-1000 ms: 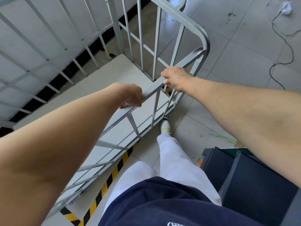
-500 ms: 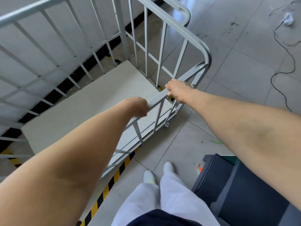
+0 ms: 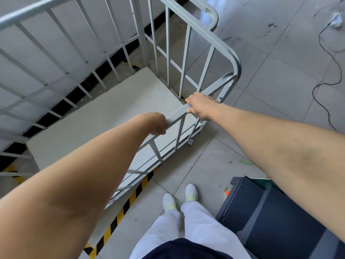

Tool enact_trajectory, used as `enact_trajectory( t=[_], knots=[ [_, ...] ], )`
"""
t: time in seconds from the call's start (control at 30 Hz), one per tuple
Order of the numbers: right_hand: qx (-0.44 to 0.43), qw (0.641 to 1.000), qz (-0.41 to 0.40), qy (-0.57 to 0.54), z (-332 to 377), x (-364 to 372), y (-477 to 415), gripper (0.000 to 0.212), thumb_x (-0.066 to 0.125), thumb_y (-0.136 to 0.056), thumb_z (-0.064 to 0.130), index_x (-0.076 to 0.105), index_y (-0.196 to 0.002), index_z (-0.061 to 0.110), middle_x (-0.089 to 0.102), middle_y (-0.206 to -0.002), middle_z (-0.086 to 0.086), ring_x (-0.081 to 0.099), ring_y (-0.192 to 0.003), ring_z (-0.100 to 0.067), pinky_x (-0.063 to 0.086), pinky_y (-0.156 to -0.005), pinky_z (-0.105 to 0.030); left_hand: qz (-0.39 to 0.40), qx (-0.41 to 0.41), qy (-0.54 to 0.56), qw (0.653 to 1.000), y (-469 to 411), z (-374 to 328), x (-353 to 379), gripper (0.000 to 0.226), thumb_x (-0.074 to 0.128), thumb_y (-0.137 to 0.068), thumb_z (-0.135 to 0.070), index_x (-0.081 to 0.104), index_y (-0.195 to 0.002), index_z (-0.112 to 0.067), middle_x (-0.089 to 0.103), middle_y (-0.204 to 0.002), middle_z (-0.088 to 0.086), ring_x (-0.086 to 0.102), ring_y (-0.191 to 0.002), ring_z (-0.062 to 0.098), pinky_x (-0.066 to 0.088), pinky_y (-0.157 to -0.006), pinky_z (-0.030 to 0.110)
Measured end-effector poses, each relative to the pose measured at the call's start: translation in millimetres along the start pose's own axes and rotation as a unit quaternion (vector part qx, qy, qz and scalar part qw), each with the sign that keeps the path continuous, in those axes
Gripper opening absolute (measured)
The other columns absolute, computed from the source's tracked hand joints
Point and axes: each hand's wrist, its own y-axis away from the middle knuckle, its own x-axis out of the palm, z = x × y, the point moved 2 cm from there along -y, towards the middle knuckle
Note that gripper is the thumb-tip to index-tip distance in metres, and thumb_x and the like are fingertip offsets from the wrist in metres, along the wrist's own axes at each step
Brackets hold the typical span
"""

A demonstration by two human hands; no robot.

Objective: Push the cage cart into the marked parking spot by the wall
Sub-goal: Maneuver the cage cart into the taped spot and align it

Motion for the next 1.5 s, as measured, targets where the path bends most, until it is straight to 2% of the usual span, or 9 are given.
enact_trajectory(
  t=[0.07,0.23,0.33,0.43,0.63,0.97,1.13,1.27,1.5],
  knots=[
    [0.002,1.000,-0.003,-0.005,0.3,-7.8,3.0,0.025,0.048,-0.098,0.033,0.051,-0.099,0.009,0.055,-0.121,-0.014,0.051,-0.118,-0.033,0.043,-0.098,-0.044,-0.008,0.009,0.006,1.000,-1.1,-1.6,-5.5,0.043,0.050,-0.097,-0.037,0.058,-0.120,-0.001,0.062,-0.119,0.014,0.058,-0.107,0.033,0.041,-0.079,0.033],
    [0.018,0.999,-0.026,-0.029,-7.1,-38.6,7.8,0.041,0.048,-0.099,0.034,0.052,-0.131,0.009,0.051,-0.139,-0.015,0.049,-0.127,-0.035,0.042,-0.104,-0.047,-0.065,0.034,0.017,0.997,-4.0,-8.9,-42.5,0.040,0.049,-0.098,-0.031,0.058,-0.122,0.001,0.062,-0.122,0.016,0.054,-0.096,0.030,0.041,-0.078,0.034],
    [0.022,0.998,-0.040,-0.035,-17.5,-60.0,6.0,0.038,0.049,-0.098,0.032,0.055,-0.128,0.010,0.051,-0.138,-0.016,0.049,-0.127,-0.036,0.044,-0.102,-0.046,-0.100,0.046,0.023,0.994,-8.7,-18.0,-70.5,0.042,0.051,-0.098,-0.031,0.055,-0.127,-0.001,0.060,-0.125,0.015,0.057,-0.113,0.034,0.042,-0.081,0.034],
    [0.015,0.998,-0.061,-0.026,-34.3,-80.3,-3.7,0.025,0.051,-0.097,0.032,0.059,-0.104,0.009,0.057,-0.127,-0.015,0.054,-0.120,-0.036,0.044,-0.088,-0.039,-0.132,0.048,0.039,0.989,-20.4,-27.2,-98.6,0.038,0.051,-0.098,-0.031,0.057,-0.124,-0.003,0.061,-0.122,0.015,0.058,-0.112,0.034,0.042,-0.077,0.033],
    [-0.006,0.998,-0.068,-0.002,-85.5,-119.3,-43.3,0.038,0.052,-0.096,0.037,0.058,-0.124,0.013,0.058,-0.129,-0.014,0.053,-0.122,-0.034,0.047,-0.098,-0.046,-0.168,0.032,0.085,0.982,-59.7,-47.2,-158.4,0.039,0.055,-0.096,-0.030,0.058,-0.126,-0.004,0.061,-0.124,0.014,0.059,-0.113,0.033,0.050,-0.091,0.038],
    [-0.118,0.991,-0.046,0.044,-176.1,-193.9,-133.5,0.030,0.053,-0.095,0.039,0.058,-0.101,0.010,0.060,-0.111,-0.010,0.057,-0.109,-0.030,0.044,-0.081,-0.035,-0.186,-0.067,0.157,0.968,-128.0,-70.3,-258.8,0.029,0.054,-0.094,-0.032,0.061,-0.103,-0.004,0.064,-0.108,0.011,0.061,-0.095,0.029,0.047,-0.071,0.034],
    [-0.168,0.983,-0.040,0.064,-185.4,-219.6,-172.3,0.026,0.054,-0.094,0.036,0.054,-0.090,0.011,0.057,-0.105,-0.008,0.054,-0.110,-0.027,0.043,-0.090,-0.036,-0.182,-0.107,0.179,0.961,-149.9,-66.2,-291.4,0.026,0.054,-0.094,-0.029,0.061,-0.104,-0.005,0.056,-0.092,0.005,0.052,-0.081,0.023,0.041,-0.066,0.031],
    [-0.188,0.978,-0.052,0.070,-193.9,-230.8,-197.6,0.024,0.051,-0.096,0.035,0.055,-0.093,0.011,0.058,-0.114,-0.009,0.051,-0.115,-0.024,0.041,-0.095,-0.034,-0.182,-0.127,0.170,0.960,-181.2,-63.1,-306.6,0.018,0.054,-0.093,-0.025,0.053,-0.088,-0.009,0.056,-0.089,0.005,0.053,-0.078,0.024,0.041,-0.063,0.031],
    [-0.252,0.961,-0.059,0.098,-231.0,-259.1,-258.9,0.034,0.052,-0.096,0.034,0.059,-0.117,0.008,0.057,-0.122,-0.007,0.048,-0.122,-0.024,0.040,-0.104,-0.035,-0.170,-0.167,0.189,0.953,-229.4,-80.6,-337.6,0.025,0.053,-0.095,-0.027,0.060,-0.107,-0.006,0.064,-0.107,0.008,0.057,-0.087,0.026,0.044,-0.067,0.031]
  ],
)
